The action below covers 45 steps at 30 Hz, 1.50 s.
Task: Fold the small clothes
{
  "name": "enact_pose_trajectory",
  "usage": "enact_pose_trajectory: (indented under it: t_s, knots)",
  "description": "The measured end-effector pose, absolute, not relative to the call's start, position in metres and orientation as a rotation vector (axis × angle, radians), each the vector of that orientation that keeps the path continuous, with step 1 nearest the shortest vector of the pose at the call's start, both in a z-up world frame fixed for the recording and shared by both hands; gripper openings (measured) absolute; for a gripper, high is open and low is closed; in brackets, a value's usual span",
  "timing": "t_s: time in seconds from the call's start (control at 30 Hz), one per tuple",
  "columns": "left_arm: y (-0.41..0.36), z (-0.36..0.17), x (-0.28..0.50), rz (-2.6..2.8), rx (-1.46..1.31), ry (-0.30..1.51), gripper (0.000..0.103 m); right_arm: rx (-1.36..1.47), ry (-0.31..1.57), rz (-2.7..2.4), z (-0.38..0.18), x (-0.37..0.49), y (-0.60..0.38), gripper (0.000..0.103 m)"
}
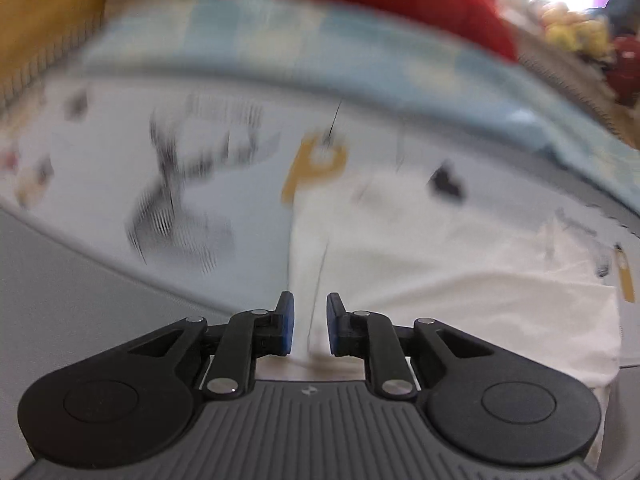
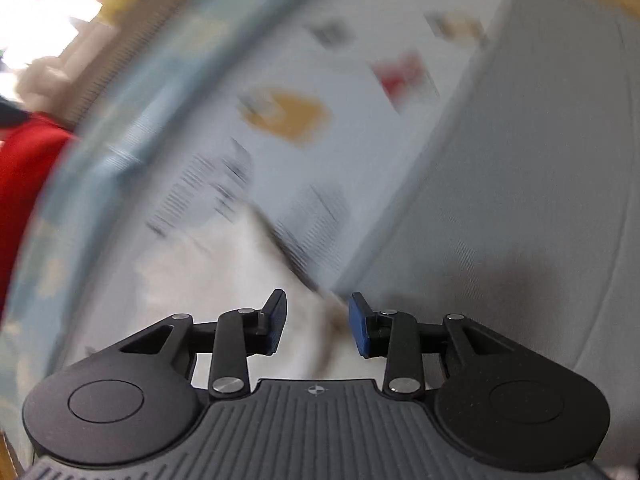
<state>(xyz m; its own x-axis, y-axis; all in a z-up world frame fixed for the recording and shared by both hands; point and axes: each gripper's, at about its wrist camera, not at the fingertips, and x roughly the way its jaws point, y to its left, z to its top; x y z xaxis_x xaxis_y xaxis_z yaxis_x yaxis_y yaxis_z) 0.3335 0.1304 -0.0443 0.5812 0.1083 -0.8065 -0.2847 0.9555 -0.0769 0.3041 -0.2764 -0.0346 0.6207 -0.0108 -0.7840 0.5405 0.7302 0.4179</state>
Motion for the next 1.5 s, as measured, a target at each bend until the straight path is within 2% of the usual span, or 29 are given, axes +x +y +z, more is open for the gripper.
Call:
enact_pose_trajectory:
  t_s: [0.13,0.2,0.23,0.3,0.4,0.57,0.67,0.77,0.87,1.07,1.5]
  knots:
    - [0.108,0.009,0.272,0.167,-0.187,0.809,0.019,0.592,0.609,-0.203,0.047,0.265,-0.266,0.037]
    - [0.096,0.027,0.237,0.147,-0.116,0.757,0.021,0.569,0.546,-0.121,0.077,0.242,-0.265,0.037]
    - [0.091,0.034,0.217,0.141,-0.086,0.728,0.025,0.541,0.525,-0.051,0.090,0.226,-0.261,0.037]
    - [0.087,0.039,0.174,0.117,-0.069,0.698,0.045,0.490,0.517,0.056,0.106,0.203,-0.259,0.037]
    - [0.081,0.029,0.122,0.085,-0.070,0.704,0.047,0.392,0.503,0.127,0.114,0.153,-0.267,0.037]
    - [0.072,-0.032,0.051,0.061,0.023,0.751,0.047,0.249,0.538,0.046,0.070,0.087,-0.293,0.038]
    - [0.077,-0.070,0.040,0.053,0.011,0.874,0.038,0.179,0.561,0.002,0.029,0.042,-0.311,0.038]
    - [0.080,-0.073,0.042,0.035,0.046,0.843,0.038,0.250,0.678,-0.038,0.000,0.019,-0.326,0.038]
    - [0.091,-0.079,0.048,0.048,0.029,0.837,0.035,0.174,0.637,-0.022,-0.010,0.007,-0.327,0.037]
    - [0.118,-0.094,0.054,0.097,-0.053,0.892,0.035,0.103,0.715,-0.022,-0.031,0.022,-0.323,0.037]
    - [0.165,-0.111,0.048,0.165,-0.285,0.947,0.035,0.193,0.836,-0.062,-0.061,0.040,-0.333,0.037]
